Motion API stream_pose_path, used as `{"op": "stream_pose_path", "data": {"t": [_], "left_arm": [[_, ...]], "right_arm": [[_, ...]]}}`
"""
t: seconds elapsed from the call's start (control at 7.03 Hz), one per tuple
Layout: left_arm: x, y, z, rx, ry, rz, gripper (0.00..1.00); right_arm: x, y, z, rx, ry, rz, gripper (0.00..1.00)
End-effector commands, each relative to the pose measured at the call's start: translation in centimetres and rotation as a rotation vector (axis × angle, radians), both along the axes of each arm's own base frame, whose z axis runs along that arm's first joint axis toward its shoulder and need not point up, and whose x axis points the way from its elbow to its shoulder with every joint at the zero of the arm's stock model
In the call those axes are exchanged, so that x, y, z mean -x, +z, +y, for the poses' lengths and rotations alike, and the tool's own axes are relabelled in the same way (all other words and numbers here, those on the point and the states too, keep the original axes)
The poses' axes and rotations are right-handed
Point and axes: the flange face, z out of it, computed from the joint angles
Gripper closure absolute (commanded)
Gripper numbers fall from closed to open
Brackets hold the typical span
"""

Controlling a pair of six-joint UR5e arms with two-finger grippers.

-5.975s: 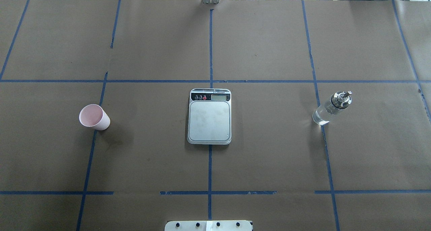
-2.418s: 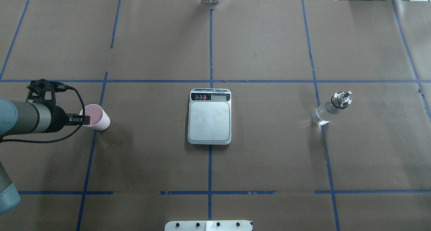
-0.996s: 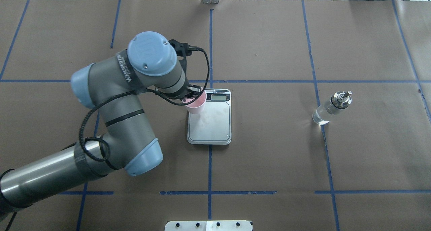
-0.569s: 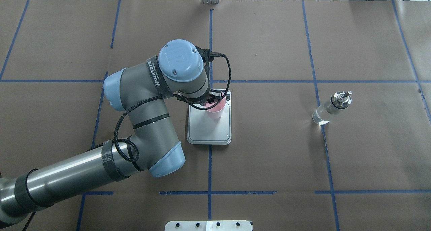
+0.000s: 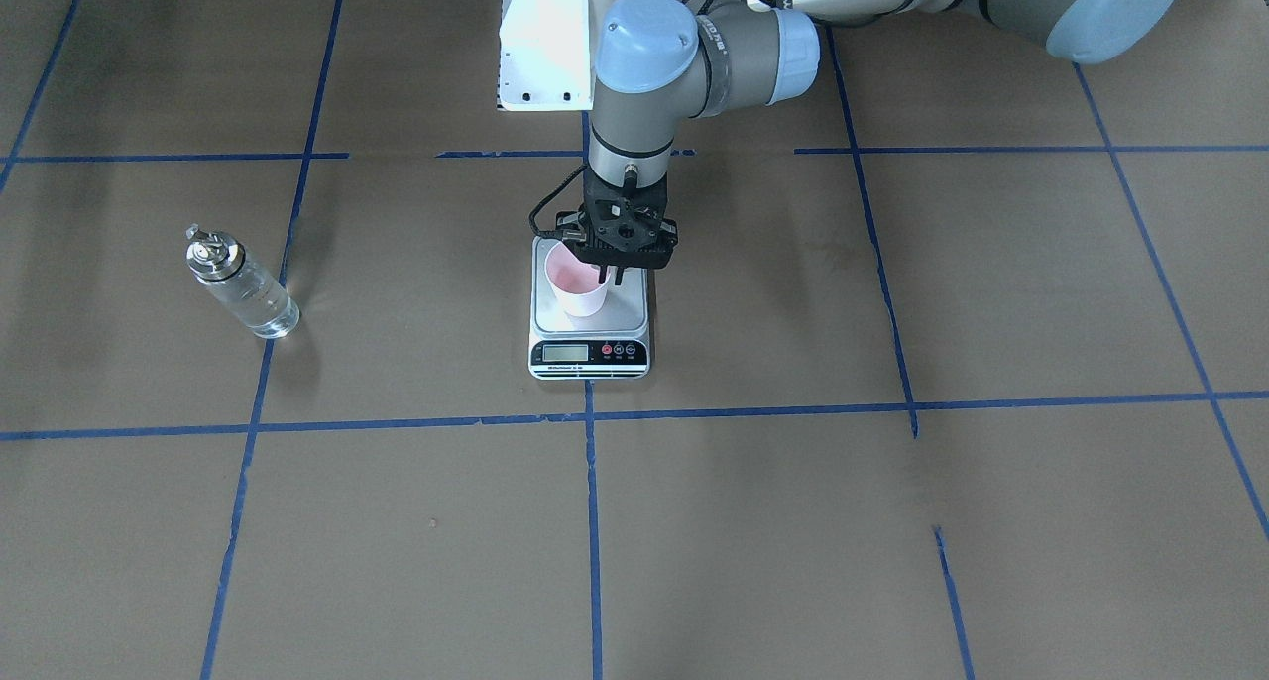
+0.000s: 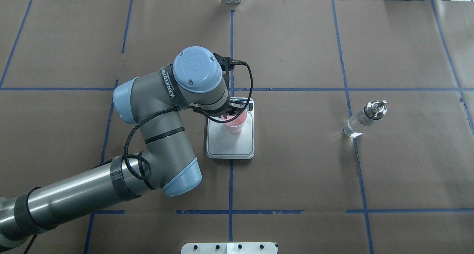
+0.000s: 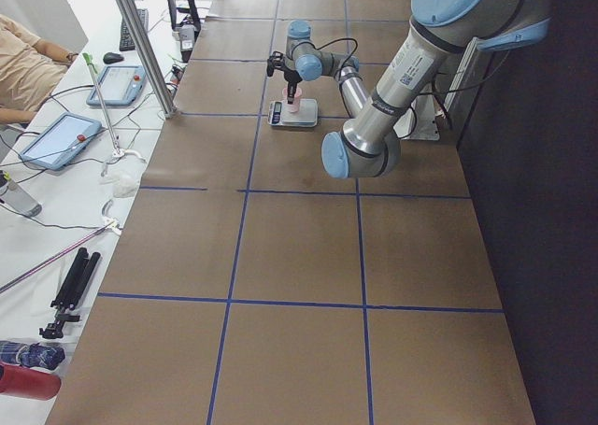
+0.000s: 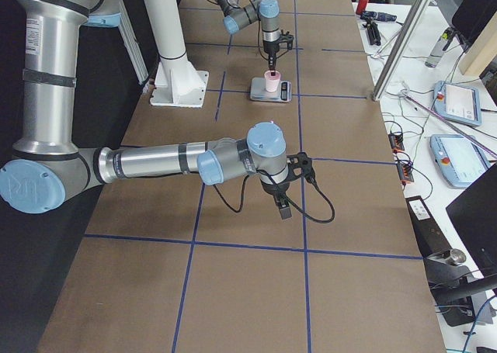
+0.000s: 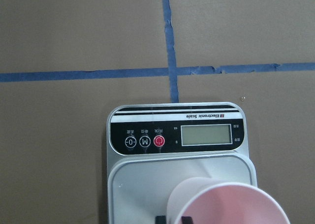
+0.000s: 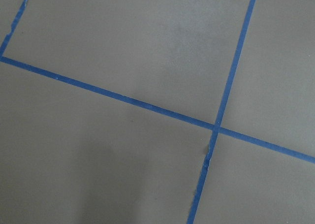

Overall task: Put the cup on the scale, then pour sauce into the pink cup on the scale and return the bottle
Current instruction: 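Release the cup on the scale and withdraw the left arm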

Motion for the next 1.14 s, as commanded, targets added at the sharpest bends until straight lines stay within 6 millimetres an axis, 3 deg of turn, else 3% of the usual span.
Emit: {"op": "stream_pose_path", "data": {"t": [0.0,0.14,0.28,0.43,0.57,0.71,0.85,1.0], "left_arm": [[1.2,0.8,0.6,-0.034,0.016,-0.001,0.00],[4.5,1.8,1.1,-0.122,0.066,-0.005,0.00],[8.5,1.8,0.0,-0.175,0.072,-0.035,0.00],[11.0,1.2,-0.2,-0.218,0.092,-0.062,0.00],[15.3,2.0,-0.6,-0.256,0.135,-0.087,0.00],[21.1,5.1,-1.0,-0.349,0.187,-0.123,0.00],[27.1,11.0,-2.2,-0.385,0.232,-0.202,0.00],[34.1,15.5,-4.7,-0.416,0.267,-0.267,0.00]], "right_arm": [[0.0,0.1,0.0,0.002,0.000,0.000,0.00],[0.1,-0.1,-0.1,-0.003,-0.002,-0.002,0.00],[0.3,-0.6,-0.1,-0.006,-0.012,-0.031,0.00],[0.6,-0.9,0.0,-0.001,-0.022,-0.066,0.00],[0.6,-2.2,0.1,0.025,0.018,-0.093,0.00],[0.8,-4.9,0.2,0.042,0.074,-0.122,0.00],[1.8,-7.9,0.7,0.056,0.105,-0.155,0.00],[4.3,-11.2,1.3,0.103,0.134,-0.194,0.00]]}}
